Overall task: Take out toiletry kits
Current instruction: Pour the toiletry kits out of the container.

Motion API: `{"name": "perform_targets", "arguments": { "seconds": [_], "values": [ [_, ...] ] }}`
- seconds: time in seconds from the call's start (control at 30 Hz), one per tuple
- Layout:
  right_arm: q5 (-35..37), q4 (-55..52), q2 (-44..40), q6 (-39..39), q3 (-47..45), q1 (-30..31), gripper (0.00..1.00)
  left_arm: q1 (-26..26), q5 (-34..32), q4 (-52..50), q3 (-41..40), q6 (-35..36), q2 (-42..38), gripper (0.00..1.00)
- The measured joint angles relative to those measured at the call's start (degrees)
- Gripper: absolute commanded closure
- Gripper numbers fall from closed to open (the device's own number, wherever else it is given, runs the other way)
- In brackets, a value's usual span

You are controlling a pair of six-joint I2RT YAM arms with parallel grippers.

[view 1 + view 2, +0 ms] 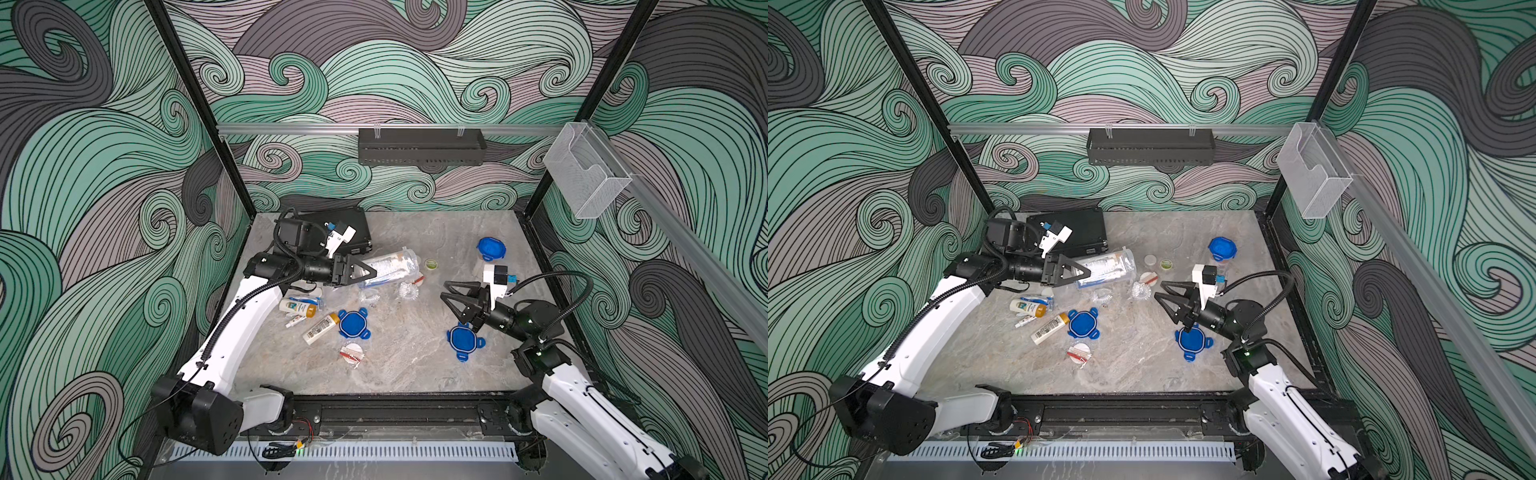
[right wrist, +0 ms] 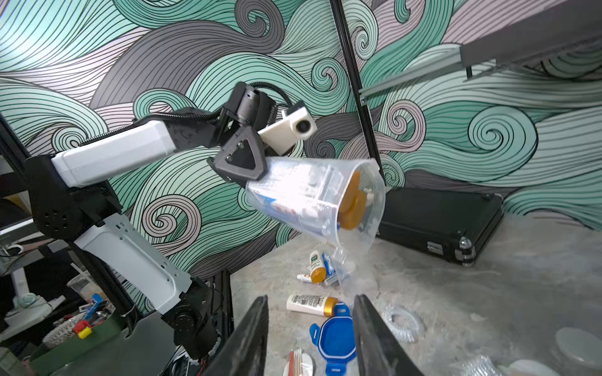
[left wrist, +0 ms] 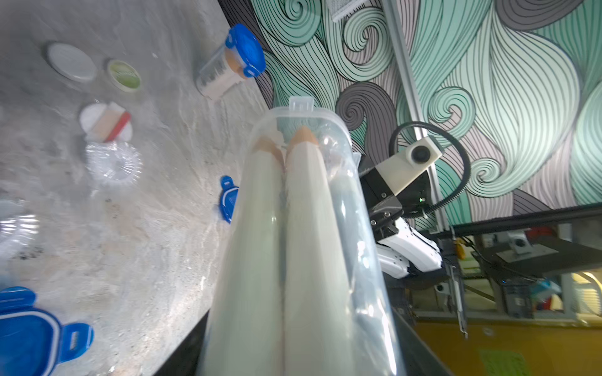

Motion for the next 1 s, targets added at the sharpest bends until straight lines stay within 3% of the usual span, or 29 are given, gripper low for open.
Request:
{"name": "perform_targets", "arguments": {
  "seconds": [0.13, 0.4, 0.7, 1.0],
  "values": [
    [-0.96, 1.77, 3.80, -3.56, 3.08, 0.39, 0.57, 0.00, 5.57, 3.89, -1.57, -2.16, -0.79, 0.98],
    [-4.24, 2.71, 7.85, -9.25, 9.05, 0.52, 0.61, 0.00, 10.36, 8.22, -1.70, -2.95, -5.07, 0.98],
    [-13.99, 5.31, 15.91, -12.22, 16.11, 0.55, 0.61, -0.02, 11.52, 8.81, -1.84, -2.93, -4.85, 0.98],
    [-18.38, 6.40, 20.85, -17.27, 20.00, 0.61, 0.61, -0.20, 12.02, 9.18, -2.16, -2.93, -4.83, 0.98]
  ]
}}
